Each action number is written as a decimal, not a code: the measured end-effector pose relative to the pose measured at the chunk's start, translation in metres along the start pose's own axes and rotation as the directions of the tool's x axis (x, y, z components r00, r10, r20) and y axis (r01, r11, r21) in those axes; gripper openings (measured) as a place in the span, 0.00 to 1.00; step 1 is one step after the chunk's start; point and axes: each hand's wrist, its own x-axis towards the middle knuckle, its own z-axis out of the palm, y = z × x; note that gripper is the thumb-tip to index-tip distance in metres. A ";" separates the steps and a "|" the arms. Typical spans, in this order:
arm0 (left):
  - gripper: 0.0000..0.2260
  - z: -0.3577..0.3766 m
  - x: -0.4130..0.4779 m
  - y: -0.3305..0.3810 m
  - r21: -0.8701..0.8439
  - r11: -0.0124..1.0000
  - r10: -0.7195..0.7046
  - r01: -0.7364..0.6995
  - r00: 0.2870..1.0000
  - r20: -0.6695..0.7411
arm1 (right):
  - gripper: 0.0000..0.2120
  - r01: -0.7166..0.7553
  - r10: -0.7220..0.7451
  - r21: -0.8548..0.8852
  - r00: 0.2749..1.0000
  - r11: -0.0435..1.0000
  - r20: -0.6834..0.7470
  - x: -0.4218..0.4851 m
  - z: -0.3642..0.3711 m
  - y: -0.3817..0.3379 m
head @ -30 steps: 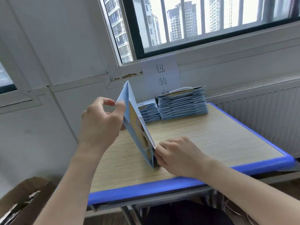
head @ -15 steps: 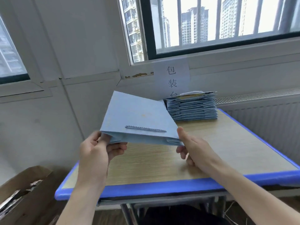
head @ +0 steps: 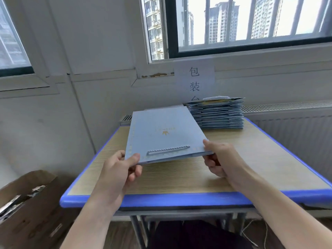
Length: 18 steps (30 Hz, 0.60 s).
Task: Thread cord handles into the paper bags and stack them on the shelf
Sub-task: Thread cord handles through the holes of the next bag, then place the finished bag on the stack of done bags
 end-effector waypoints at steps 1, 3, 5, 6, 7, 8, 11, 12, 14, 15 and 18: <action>0.05 0.000 -0.001 0.000 -0.030 1.000 -0.008 0.008 1.000 0.016 | 0.21 -0.004 0.004 0.015 1.000 1.000 -0.005 0.000 0.001 0.002; 0.06 -0.001 -0.002 0.001 -0.050 0.999 -0.003 0.005 0.999 0.049 | 0.21 0.010 -0.009 0.030 1.000 1.000 -0.011 0.001 0.001 0.005; 0.04 -0.003 -0.003 0.003 -0.036 0.999 -0.003 0.006 0.997 0.074 | 0.21 0.023 -0.023 0.017 1.000 1.000 0.014 0.000 0.000 0.006; 0.03 -0.003 -0.003 0.004 -0.027 0.999 -0.023 0.025 0.996 0.087 | 0.21 0.027 -0.028 0.012 0.999 1.000 0.031 -0.001 -0.001 0.005; 0.06 -0.003 -0.002 0.005 -0.015 0.999 -0.047 0.049 0.994 0.094 | 0.21 0.030 -0.030 0.012 0.999 0.999 0.043 -0.002 -0.002 0.004; 0.09 -0.004 -0.002 0.005 0.005 0.998 -0.062 0.062 0.994 0.095 | 0.20 0.031 -0.032 0.018 0.998 0.999 0.050 -0.003 -0.004 0.003; 0.11 -0.005 0.001 0.004 0.064 0.998 -0.036 0.029 0.994 0.103 | 0.20 0.015 -0.016 0.028 0.999 1.000 0.048 -0.003 -0.006 0.000; 0.11 -0.004 0.002 0.002 0.063 0.998 -0.022 0.015 0.993 0.114 | 0.20 0.002 -0.002 0.020 0.999 1.000 0.036 -0.003 -0.007 0.000; 0.11 -0.004 0.001 -0.001 0.046 0.999 0.000 -0.005 0.993 0.122 | 0.21 -0.001 0.001 -0.016 1.000 1.000 0.002 -0.002 -0.005 0.001; 0.11 -0.004 0.001 -0.003 0.036 0.999 0.005 -0.009 0.994 0.113 | 0.21 0.011 -0.011 -0.030 1.000 0.999 -0.019 -0.002 -0.004 0.002; 0.12 -0.004 -0.001 -0.005 -0.005 1.000 0.010 -0.010 1.000 0.020 | 0.21 0.059 -0.062 -0.049 0.996 0.997 -0.063 0.000 0.002 0.005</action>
